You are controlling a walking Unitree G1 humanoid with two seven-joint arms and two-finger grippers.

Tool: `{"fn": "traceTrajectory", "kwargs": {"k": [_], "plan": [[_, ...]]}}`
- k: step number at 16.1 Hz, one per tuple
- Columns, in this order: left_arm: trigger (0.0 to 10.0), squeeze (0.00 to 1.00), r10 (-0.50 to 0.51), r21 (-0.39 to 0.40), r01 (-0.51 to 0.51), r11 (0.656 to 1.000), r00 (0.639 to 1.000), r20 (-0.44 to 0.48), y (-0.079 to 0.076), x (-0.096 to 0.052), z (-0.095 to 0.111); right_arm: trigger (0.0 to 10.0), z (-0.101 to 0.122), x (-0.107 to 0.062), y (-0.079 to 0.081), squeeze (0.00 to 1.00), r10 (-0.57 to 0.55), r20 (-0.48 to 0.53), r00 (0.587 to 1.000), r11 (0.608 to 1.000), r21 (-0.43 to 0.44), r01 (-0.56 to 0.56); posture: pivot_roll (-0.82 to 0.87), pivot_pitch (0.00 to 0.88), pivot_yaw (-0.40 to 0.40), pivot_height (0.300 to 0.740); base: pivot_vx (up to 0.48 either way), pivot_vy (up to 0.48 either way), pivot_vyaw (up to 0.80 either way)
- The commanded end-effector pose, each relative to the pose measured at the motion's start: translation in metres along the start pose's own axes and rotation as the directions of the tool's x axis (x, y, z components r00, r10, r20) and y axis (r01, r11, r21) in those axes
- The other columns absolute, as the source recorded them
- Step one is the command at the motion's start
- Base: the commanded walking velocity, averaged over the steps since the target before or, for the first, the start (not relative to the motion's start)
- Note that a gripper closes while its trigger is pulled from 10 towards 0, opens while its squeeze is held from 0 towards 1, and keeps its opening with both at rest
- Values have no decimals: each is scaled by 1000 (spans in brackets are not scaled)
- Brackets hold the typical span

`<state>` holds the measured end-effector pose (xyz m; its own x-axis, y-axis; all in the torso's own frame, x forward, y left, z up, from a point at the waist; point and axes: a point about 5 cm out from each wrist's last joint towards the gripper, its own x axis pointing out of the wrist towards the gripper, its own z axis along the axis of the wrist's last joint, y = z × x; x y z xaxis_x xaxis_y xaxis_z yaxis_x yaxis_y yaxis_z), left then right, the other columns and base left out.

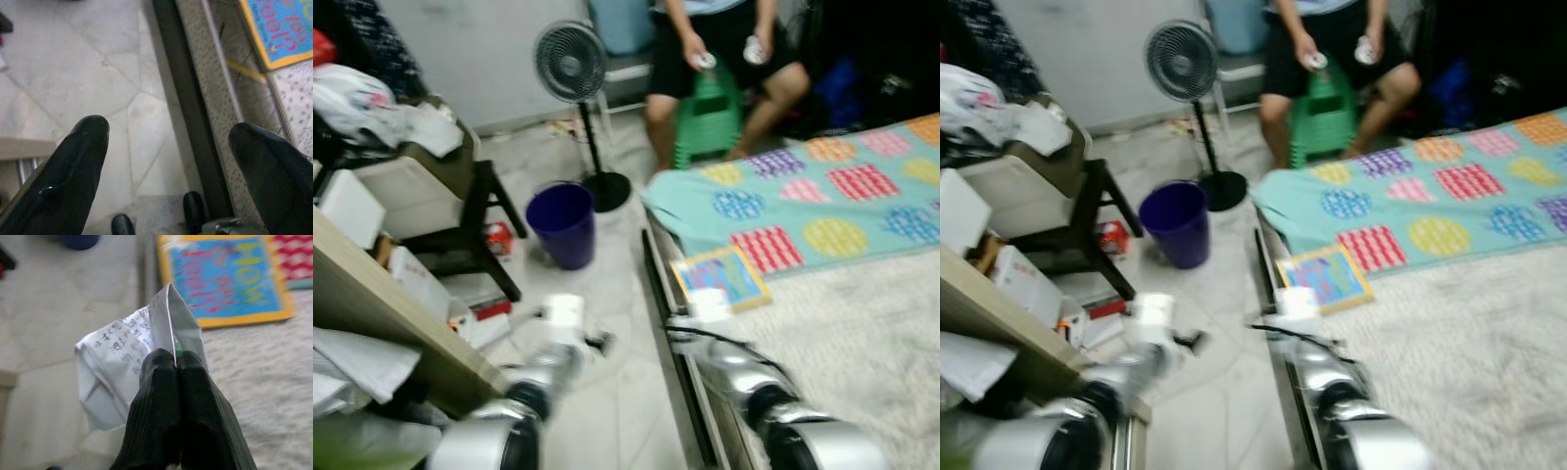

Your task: Clean up the room

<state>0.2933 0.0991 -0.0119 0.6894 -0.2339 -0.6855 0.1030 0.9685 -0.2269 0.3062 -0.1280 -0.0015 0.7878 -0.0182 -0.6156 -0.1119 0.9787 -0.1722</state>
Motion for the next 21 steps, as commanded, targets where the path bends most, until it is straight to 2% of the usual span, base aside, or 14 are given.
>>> {"fn": "traceTrajectory", "kwargs": {"k": [1, 9, 14, 18, 21], "plan": [[10000, 0, 51, 7, -51, 999, 999, 15, 21, -3, 6, 10000, 7, -1, 21, 0, 54, 18, 998, 999, 3, -54, -224, 0, 109, 740, 270, 0, 0], [10000, 0, 58, 23, -58, 998, 998, 16, 23, -4, 6, 10000, 8, -2, 23, 0, 55, 17, 998, 998, 35, -55, -217, 0, 134, 740, 272, 0, 0], [10000, 0, 85, 70, -88, 994, 995, 45, 38, -7, 15, 10000, 14, -2, 32, 0, 60, 26, 998, 994, 94, -62, -194, 0, 222, 740, 0, 0, 0], [10000, 0, 82, 98, -87, 991, 995, 51, 42, -8, 20, 10000, 18, -2, 34, 0, 59, 30, 998, 989, 134, -63, -191, 0, 259, 740, 0, 0, 0], [10000, 0, 84, 104, -88, 991, 995, 46, 42, -8, 19, 10000, 17, -3, 36, 0, 63, 27, 998, 989, 133, -66, -183, 0, 236, 740, 0, 0, 0]]}}
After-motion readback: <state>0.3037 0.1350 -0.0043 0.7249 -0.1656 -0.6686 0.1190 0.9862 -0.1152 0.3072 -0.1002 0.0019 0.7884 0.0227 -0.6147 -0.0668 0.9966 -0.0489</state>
